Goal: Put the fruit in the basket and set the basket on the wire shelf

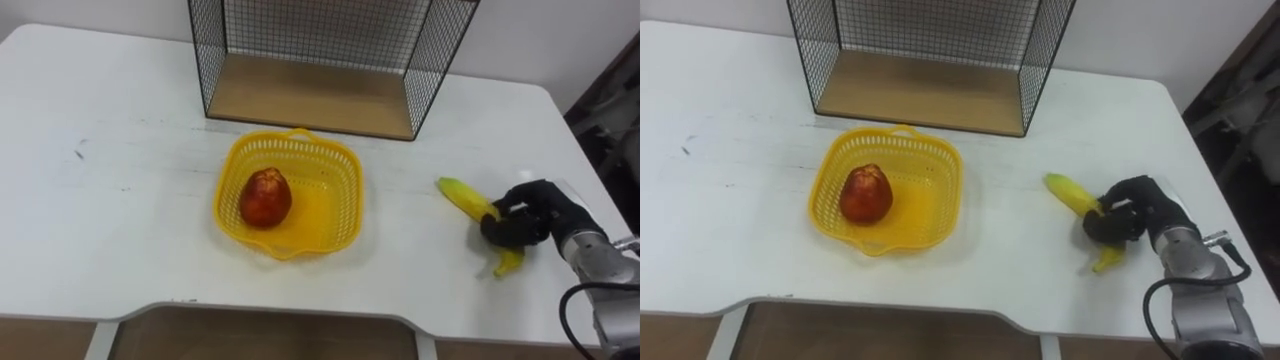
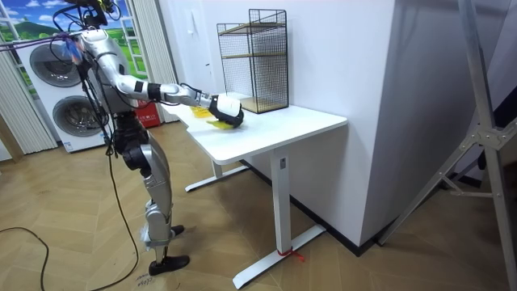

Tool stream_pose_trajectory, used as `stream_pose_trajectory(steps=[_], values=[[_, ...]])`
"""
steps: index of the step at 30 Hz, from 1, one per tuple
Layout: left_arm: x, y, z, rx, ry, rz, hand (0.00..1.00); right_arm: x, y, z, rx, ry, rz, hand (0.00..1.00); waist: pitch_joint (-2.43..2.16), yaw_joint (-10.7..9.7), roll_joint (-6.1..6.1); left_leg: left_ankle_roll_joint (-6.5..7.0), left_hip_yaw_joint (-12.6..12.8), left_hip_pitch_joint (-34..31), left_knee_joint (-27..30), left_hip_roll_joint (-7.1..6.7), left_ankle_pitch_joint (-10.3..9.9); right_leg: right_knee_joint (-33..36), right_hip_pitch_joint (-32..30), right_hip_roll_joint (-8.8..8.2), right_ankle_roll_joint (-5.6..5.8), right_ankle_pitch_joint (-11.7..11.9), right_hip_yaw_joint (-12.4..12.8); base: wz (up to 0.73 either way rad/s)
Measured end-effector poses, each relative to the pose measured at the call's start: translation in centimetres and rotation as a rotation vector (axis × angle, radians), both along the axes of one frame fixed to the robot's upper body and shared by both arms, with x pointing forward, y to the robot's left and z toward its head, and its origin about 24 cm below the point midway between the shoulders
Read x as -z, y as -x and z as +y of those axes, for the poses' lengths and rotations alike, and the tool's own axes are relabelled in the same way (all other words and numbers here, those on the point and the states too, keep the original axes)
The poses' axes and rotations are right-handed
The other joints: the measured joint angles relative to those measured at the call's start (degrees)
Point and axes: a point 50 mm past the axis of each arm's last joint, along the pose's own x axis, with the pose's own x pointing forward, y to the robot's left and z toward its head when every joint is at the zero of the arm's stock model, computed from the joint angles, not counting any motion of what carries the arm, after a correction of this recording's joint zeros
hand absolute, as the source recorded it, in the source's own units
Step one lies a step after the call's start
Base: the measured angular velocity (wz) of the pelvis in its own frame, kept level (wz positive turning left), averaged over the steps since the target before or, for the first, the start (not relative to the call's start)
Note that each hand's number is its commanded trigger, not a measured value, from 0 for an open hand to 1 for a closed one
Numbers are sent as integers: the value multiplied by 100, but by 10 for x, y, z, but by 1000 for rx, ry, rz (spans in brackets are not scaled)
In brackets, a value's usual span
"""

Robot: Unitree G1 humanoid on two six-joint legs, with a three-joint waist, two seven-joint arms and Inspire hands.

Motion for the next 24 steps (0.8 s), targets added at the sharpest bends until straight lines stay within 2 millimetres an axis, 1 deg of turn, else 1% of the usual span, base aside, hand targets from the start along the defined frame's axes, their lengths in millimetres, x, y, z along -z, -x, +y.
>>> stream_pose_trajectory(steps=[2,3,4,5,7,8,11,13,14,16,18,20,24], values=[[0,-2,0,5,0,-6,0,-4,-2,6,-31,18,-13,100,22,-1,36,0,-1,0,7,1,0,21,-2,0,0,0,-1,0],[0,-3,-1,10,1,-9,0,-8,-4,10,-54,31,-27,100,38,-3,72,1,0,-2,10,1,0,39,-11,-1,0,0,5,0],[-1,-5,-1,13,1,-12,0,-12,-6,14,-72,36,-43,100,42,4,118,2,0,-17,10,-1,2,50,-32,-4,0,0,8,0],[-1,-5,-1,14,1,-12,0,-14,-7,15,-81,37,-50,100,26,-1,143,2,1,-26,11,-2,2,55,-55,-5,0,-1,11,-4],[0,-4,-1,9,1,-13,0,-24,-5,22,-113,49,-101,100,-12,17,202,9,25,-18,-39,-13,20,70,-107,-21,3,-6,35,-5],[0,-3,-1,8,-1,-12,0,-27,-5,24,-121,49,-116,100,-17,18,209,10,28,-10,-55,-18,26,70,-108,-28,6,-11,35,0],[-1,-5,-1,8,-11,-24,0,-41,-8,33,-157,57,-179,100,-16,14,184,18,49,3,-116,-30,49,64,-126,-43,9,-20,44,0],[-1,-6,-2,14,-13,-33,0,-52,-11,39,-185,64,-228,100,-18,15,146,18,59,44,-115,-32,50,49,-98,-43,10,-20,51,0],[-1,-6,-2,16,-14,-36,0,-54,-11,41,-194,65,-239,100,-13,21,135,18,59,59,-120,-32,49,46,-83,-43,10,-20,50,0],[-1,-7,-3,22,-21,-45,0,-64,-13,52,-235,61,-285,100,-2,34,103,18,67,80,-131,-26,49,49,-75,-40,10,-20,55,0],[0,-9,-4,29,-18,-49,0,-71,-14,58,-262,61,-317,100,5,38,107,18,73,86,-131,-26,49,57,-76,-41,10,-19,64,0],[0,-10,-5,38,-21,-60,0,-80,-14,65,-293,66,-357,100,25,49,122,18,81,82,-131,-23,49,64,-83,-40,10,-19,68,0],[0,-7,-6,38,-23,-55,0,-90,-14,74,-331,69,-398,100,35,54,135,16,99,70,-180,-16,48,71,-84,-33,9,-18,80,0]])
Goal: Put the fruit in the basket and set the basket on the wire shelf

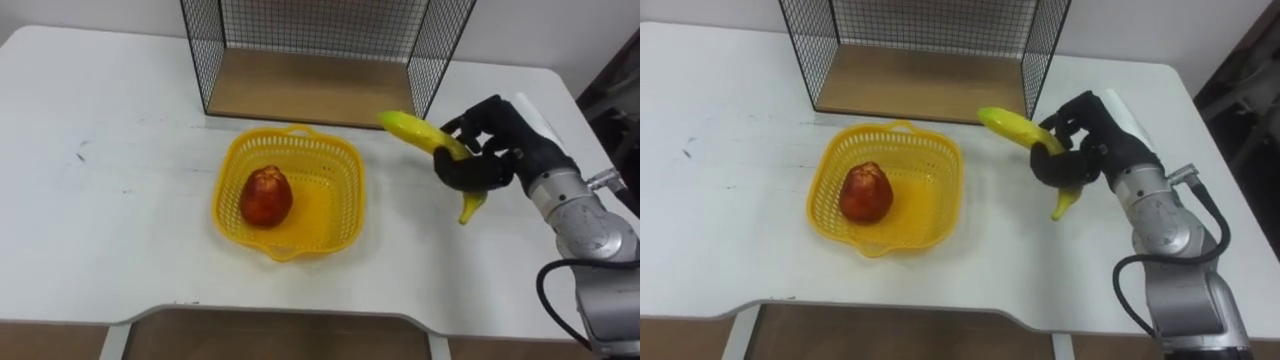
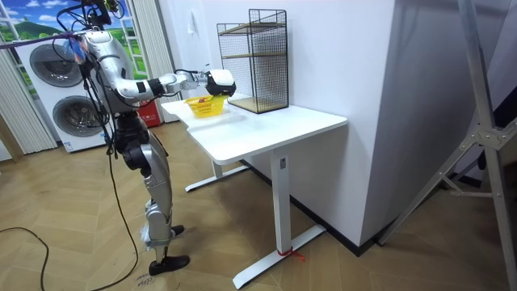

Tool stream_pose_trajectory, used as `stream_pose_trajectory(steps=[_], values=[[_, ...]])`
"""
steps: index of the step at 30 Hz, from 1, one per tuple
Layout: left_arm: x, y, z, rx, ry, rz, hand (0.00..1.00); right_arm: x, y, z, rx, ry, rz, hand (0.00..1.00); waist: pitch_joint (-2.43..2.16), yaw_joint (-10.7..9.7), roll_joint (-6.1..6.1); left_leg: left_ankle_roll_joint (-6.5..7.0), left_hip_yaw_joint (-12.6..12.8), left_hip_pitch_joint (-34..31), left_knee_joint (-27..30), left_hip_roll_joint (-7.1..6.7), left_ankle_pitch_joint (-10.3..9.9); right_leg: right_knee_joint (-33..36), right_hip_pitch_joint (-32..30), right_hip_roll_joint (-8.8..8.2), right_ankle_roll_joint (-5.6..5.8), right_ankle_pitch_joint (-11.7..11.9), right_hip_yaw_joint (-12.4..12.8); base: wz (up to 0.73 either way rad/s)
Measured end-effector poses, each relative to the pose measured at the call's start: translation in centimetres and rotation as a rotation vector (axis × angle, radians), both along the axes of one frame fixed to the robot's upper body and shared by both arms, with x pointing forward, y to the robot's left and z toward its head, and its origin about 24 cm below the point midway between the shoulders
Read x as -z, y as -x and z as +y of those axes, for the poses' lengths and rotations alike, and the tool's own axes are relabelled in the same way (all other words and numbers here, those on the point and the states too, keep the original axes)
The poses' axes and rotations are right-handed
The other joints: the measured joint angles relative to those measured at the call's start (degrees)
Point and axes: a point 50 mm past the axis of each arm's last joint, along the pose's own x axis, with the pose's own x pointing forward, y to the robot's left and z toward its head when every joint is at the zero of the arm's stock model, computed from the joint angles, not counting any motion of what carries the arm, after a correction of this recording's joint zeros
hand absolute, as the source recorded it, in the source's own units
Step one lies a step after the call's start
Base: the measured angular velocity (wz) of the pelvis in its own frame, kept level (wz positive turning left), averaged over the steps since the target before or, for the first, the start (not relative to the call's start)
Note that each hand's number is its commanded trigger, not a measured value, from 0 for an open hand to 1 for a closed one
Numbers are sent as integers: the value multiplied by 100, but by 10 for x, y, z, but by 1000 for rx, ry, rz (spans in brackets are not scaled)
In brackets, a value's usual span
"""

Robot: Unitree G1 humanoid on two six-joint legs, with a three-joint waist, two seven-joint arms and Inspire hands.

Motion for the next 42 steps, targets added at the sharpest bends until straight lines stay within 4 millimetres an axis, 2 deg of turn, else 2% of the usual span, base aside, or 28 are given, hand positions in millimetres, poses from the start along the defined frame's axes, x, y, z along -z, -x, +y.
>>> stream_pose_trajectory(steps=[7,21,30,34,42], values=[[3,6,-3,7,13,24,0,-16,2,11,-41,-16,-72,100,21,26,-50,0,-4,-23,13,-1,0,-15,-10,2,0,0,-5,0],[1,-16,-9,43,13,-33,0,-5,3,36,-159,1,-5,100,9,156,-27,-1,-9,-105,12,1,0,-16,-106,-2,-2,3,-50,0],[1,-17,-10,49,-17,-44,0,-2,5,55,-215,-44,5,100,0,225,41,-1,6,-129,22,6,0,0,-113,-1,-2,3,-33,0],[2,-17,-14,70,-8,-36,0,3,6,68,-267,-64,37,100,1,243,46,0,4,-163,51,9,-1,5,-120,0,-2,3,-47,1],[3,-17,-18,76,5,-21,0,4,9,80,-318,-80,57,100,4,280,57,1,-14,-299,149,13,-3,88,-240,-5,-3,4,-67,1]])
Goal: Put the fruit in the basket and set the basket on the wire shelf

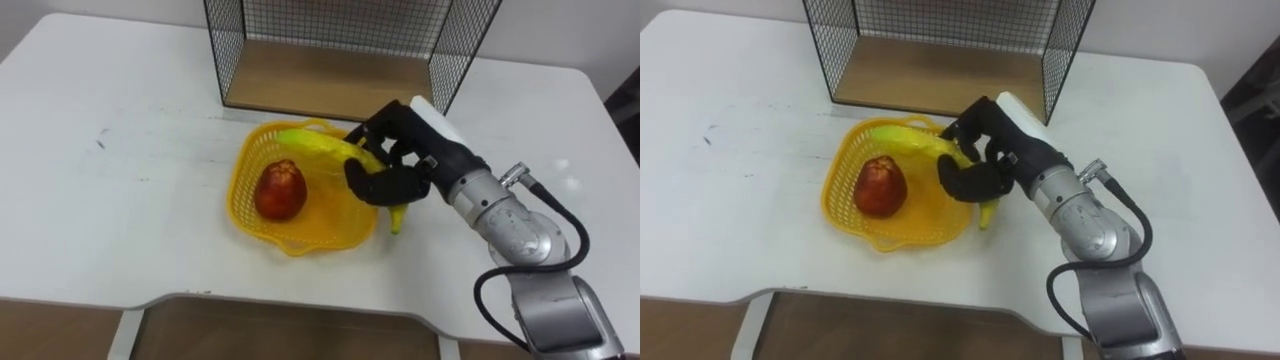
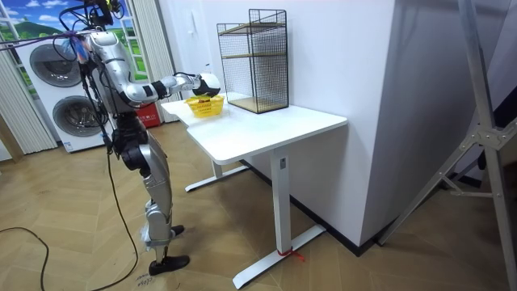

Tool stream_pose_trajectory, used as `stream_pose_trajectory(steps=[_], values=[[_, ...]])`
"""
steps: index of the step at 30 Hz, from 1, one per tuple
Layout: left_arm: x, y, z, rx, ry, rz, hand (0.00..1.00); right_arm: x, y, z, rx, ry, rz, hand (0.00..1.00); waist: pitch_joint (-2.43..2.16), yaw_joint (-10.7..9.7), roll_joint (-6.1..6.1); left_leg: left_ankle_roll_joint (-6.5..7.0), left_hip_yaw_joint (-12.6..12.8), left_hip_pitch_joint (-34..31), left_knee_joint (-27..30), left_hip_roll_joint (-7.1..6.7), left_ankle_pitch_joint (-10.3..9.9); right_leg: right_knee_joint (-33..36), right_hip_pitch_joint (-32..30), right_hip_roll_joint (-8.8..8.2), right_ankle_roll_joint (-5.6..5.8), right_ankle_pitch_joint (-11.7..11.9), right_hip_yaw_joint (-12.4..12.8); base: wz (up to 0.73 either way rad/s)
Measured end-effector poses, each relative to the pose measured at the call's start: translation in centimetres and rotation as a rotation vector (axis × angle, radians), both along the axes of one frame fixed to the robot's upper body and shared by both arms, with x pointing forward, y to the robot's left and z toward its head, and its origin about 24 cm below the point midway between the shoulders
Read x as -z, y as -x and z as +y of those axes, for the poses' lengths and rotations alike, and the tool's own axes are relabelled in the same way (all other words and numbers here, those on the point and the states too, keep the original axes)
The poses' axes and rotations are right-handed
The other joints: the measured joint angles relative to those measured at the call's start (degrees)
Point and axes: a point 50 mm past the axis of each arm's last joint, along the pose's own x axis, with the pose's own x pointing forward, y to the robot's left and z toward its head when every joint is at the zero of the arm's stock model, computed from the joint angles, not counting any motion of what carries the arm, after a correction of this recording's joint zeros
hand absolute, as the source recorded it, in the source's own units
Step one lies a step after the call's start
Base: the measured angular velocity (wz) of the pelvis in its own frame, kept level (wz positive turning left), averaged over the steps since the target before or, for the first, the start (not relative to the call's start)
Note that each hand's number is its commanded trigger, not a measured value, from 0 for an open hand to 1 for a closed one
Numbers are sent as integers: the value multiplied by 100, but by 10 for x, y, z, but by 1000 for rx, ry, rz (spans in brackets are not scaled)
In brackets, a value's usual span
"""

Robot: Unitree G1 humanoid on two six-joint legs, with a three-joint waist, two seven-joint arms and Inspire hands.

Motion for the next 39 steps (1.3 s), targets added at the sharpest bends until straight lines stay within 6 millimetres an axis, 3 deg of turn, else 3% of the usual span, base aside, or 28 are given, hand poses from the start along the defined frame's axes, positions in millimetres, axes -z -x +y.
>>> stream_pose_trajectory(steps=[6,7,8,16,39], values=[[1,0,-4,0,20,8,0,-1,1,4,-25,1,1,100,0,25,-1,0,0,-32,10,-2,0,7,-30,-2,-2,2,-1,0],[1,0,-4,1,21,8,0,-1,1,4,-25,1,1,42,-1,24,-1,0,0,-31,10,-2,0,8,-30,-2,-2,1,-1,0],[1,-1,-4,1,22,7,0,-1,1,5,-27,1,2,0,-2,23,-4,0,0,-31,5,-4,0,6,-33,-2,-2,1,0,0],[0,-9,-6,11,42,-4,0,-1,2,7,-59,8,19,0,-5,50,-8,1,3,-19,5,-4,1,3,-19,-2,-2,2,-2,0],[0,-9,-6,10,31,-9,0,-3,4,9,-84,0,40,0,-2,35,-12,1,2,-34,0,-4,0,-8,-25,-1,-2,2,-3,0]])
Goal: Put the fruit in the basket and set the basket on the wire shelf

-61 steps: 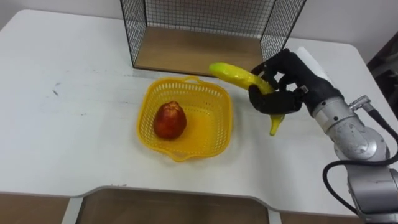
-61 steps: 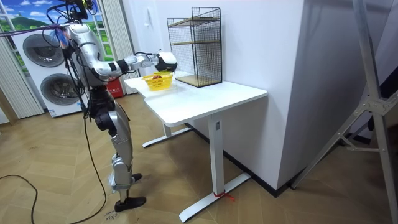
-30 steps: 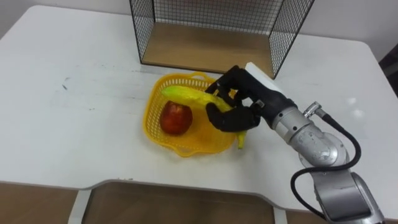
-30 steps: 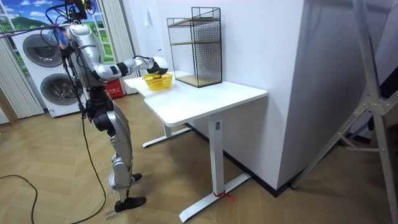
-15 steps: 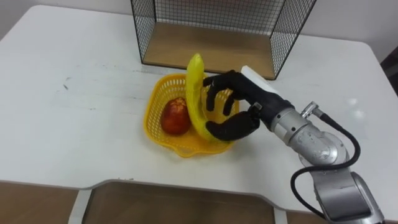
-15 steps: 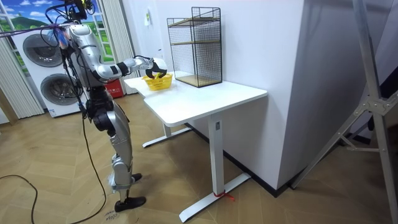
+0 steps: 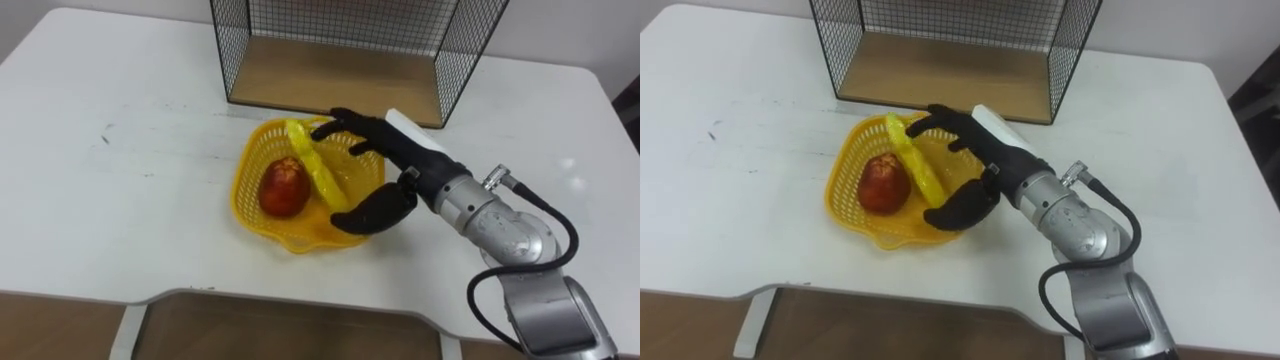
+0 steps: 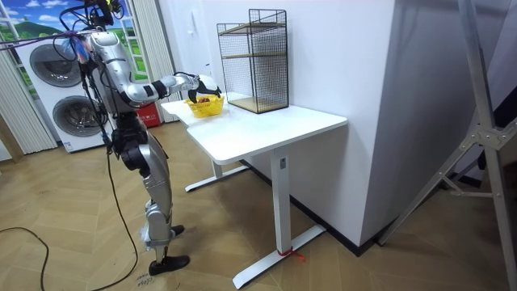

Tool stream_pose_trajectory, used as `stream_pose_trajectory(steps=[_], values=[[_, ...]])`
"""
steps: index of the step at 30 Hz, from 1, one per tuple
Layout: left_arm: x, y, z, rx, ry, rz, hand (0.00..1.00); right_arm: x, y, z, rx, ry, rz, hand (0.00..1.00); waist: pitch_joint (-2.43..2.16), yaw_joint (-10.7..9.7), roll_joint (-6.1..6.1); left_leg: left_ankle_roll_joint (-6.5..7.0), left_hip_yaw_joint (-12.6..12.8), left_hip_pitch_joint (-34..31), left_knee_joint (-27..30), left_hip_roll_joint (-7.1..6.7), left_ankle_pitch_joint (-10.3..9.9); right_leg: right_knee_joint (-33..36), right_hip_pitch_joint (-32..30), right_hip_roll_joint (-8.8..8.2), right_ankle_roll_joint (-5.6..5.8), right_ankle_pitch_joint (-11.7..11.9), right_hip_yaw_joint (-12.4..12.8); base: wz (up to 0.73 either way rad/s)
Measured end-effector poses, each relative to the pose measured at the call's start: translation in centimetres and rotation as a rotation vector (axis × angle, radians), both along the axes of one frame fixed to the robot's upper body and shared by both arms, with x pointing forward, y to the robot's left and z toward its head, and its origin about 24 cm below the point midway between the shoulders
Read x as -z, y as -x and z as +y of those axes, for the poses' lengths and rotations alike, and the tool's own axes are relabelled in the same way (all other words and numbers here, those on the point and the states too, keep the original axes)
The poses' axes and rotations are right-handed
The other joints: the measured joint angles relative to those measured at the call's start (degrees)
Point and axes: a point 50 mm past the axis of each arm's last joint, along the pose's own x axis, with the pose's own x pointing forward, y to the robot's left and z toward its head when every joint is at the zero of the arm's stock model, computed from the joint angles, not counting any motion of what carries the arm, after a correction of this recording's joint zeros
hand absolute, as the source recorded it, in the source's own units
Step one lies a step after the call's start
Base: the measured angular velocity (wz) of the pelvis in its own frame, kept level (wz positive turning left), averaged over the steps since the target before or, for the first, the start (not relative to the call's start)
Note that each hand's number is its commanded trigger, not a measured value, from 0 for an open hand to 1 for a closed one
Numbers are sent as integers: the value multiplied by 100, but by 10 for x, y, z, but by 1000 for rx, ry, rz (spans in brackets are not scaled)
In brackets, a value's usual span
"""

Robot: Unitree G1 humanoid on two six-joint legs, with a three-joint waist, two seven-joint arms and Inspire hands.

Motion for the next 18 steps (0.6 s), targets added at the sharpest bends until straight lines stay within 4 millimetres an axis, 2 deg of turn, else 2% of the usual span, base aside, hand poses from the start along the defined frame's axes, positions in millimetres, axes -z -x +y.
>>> stream_pose_trajectory(steps=[5,9,12,14,16,18], values=[[1,5,3,-117,13,-22,0,-12,0,1,13,-88,-47,0,0,-7,-1,2,23,91,-52,-3,1,1,48,-6,0,0,18,-1],[2,22,8,-302,36,-47,0,-14,-2,-4,67,-167,-66,0,22,-37,32,2,5,242,-120,-12,1,-96,230,-6,2,1,-9,3],[3,32,12,-471,59,-66,0,-19,-4,-18,148,-235,-100,0,35,-140,60,-1,-99,187,-82,-22,0,-132,251,-6,2,1,-113,18],[3,42,18,-597,67,-83,0,-19,-1,-30,213,-278,-116,0,23,-164,75,-2,-117,183,-53,-17,-2,-169,274,-5,3,2,-148,12],[1,55,25,-762,41,-115,0,-17,3,-46,308,-305,-142,0,10,-183,132,-1,-114,202,-56,-24,-1,-173,293,-11,11,8,-151,0],[0,62,29,-903,14,-150,0,-16,6,-61,396,-317,-175,0,22,-184,220,1,-96,242,-61,-27,0,-180,332,-21,18,13,-147,0]])
